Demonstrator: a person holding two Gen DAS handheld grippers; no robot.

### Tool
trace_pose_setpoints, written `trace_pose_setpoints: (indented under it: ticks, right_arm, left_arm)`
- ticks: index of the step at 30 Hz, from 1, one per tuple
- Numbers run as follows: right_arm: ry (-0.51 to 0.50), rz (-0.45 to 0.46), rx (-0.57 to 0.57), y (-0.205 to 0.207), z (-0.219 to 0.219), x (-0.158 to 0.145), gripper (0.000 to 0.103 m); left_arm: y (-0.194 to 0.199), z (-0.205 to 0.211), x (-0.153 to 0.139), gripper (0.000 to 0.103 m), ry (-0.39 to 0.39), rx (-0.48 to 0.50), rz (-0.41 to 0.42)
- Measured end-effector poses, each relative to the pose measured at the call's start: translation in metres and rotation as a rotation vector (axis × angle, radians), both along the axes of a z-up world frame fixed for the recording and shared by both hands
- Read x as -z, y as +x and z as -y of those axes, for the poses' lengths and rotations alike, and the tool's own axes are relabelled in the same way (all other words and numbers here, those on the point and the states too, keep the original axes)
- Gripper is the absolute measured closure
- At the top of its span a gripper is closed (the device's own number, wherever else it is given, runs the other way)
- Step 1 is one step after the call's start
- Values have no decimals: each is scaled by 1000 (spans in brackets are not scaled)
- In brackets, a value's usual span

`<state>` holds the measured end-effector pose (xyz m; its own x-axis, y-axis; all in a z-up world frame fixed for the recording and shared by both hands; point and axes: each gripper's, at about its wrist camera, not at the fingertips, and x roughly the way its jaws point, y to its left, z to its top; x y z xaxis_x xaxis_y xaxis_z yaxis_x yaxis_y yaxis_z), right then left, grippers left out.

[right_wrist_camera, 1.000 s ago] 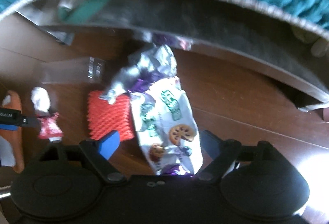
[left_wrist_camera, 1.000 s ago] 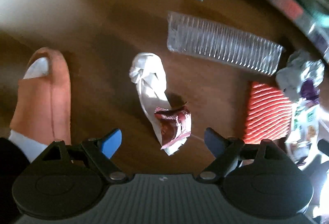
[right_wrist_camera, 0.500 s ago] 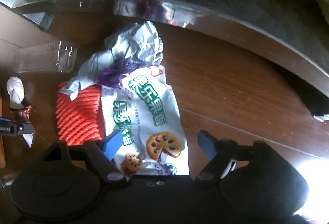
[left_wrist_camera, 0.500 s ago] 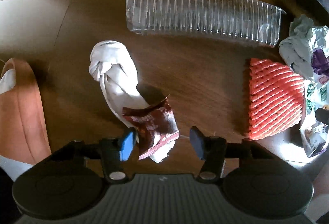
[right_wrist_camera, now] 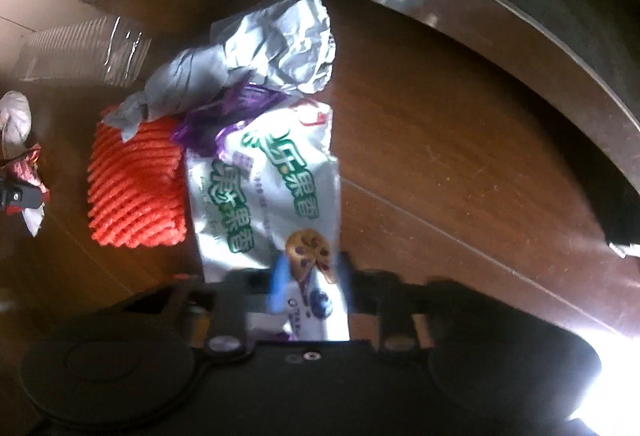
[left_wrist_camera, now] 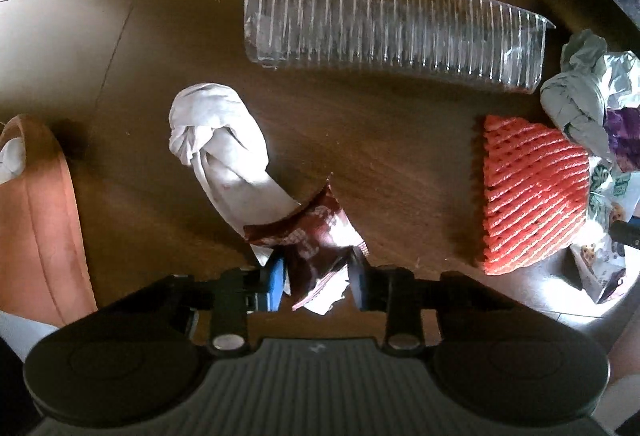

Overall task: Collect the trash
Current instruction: 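Close the right tool on the white cookie bag while the left grasps the red wrapper, then lift the cookie bag and red wrapper up over the teal wastebasket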

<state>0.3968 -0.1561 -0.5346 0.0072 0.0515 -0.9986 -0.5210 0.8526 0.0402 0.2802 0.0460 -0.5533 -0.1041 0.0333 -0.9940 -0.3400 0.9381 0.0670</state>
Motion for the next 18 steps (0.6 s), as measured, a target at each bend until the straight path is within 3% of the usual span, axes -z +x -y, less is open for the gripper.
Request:
trace_pose_setpoints:
  ticks: [1, 3, 11, 18]
  right_arm:
    - [-8, 3, -3, -1, -1, -2, 99]
    - [-14, 3, -16, -3, -4, -6, 102]
    - [-45, 13, -98, -18, -23, -47, 103]
    - [-38, 82, -79, -36, -27, -114, 103]
  left_arm:
    - [0, 0, -1, 75, -3, -1, 0]
    - [-1, -1, -7, 78, -15, -5, -1]
    - [2, -6, -49, 80, -48, -38, 48]
    - [-4, 2, -118, 81, -64, -50, 143]
